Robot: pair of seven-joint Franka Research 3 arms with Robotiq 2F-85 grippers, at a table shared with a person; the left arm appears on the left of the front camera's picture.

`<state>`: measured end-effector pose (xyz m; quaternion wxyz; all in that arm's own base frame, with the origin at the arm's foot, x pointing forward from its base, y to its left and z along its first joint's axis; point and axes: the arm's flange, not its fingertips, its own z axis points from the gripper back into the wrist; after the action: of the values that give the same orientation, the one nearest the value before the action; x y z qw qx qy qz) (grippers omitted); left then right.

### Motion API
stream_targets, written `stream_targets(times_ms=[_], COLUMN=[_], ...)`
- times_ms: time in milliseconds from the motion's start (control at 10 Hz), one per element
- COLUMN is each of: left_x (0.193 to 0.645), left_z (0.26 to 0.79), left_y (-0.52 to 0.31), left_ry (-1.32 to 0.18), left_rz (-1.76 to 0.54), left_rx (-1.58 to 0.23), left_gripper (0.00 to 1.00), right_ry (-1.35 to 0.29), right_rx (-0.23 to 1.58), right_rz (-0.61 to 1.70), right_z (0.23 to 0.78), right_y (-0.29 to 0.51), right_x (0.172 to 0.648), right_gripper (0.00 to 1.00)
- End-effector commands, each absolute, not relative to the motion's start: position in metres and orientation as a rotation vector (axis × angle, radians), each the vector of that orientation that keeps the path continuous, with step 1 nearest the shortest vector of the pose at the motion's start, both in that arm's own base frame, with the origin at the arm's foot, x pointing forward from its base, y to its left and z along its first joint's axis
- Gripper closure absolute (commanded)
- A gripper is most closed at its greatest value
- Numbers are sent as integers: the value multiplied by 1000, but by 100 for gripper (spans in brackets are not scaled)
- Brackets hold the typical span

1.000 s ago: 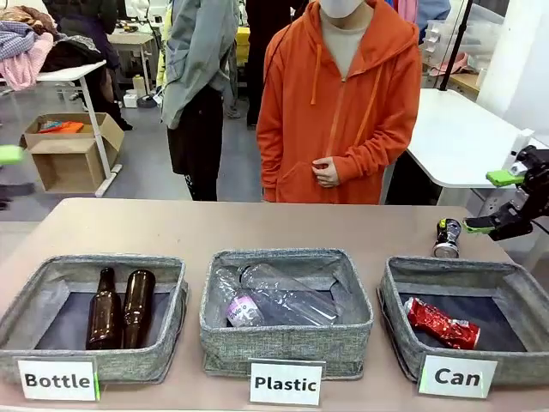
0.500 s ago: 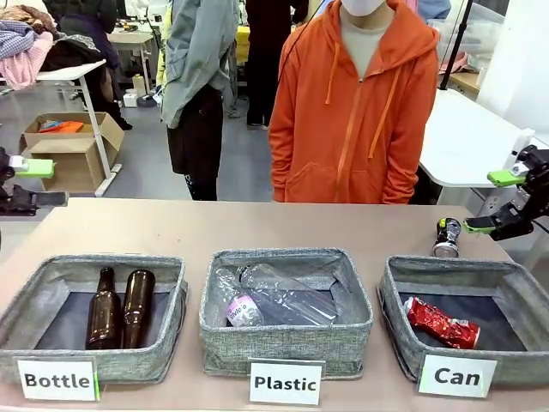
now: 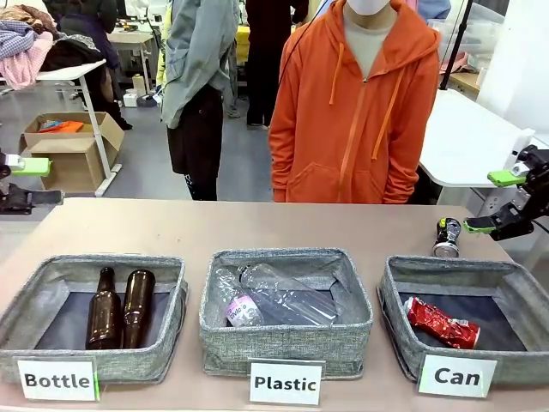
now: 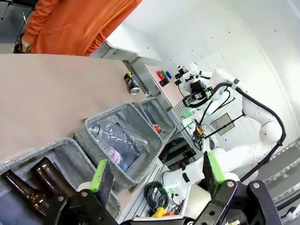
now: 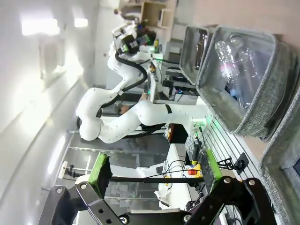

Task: Sort the can waste into the basket.
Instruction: Pick up the can waste from the table and place it in the right Fabric basket.

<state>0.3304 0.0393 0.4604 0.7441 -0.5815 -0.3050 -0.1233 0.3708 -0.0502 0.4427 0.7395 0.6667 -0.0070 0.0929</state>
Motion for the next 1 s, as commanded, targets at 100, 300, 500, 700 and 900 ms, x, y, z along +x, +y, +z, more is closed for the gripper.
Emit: stream_targets(times_ms=[100,300,500,700,900], left_x=[326,326,326,326,326], left_z=[461,461,461,461,461], left_y=[39,39,39,39,39], left_ry=[-667,-667,-667,-667,-667], left_rz=[-255,-255,-255,-255,-255], left_rx=[-1285,-1285,-1285,-1285,-1285], left_gripper=[0,0,0,0,0], right_ry=[0,216,54,-88,-158], right_rx=[1462,1489,683,46,-77], right_rz=[194,496,277,212,-76], right_z=[448,440,426,414,416], right_y=[-49,-40,-4,3,-7], right_x=[368,376,398,414,426], right_gripper=[0,0,0,0,0])
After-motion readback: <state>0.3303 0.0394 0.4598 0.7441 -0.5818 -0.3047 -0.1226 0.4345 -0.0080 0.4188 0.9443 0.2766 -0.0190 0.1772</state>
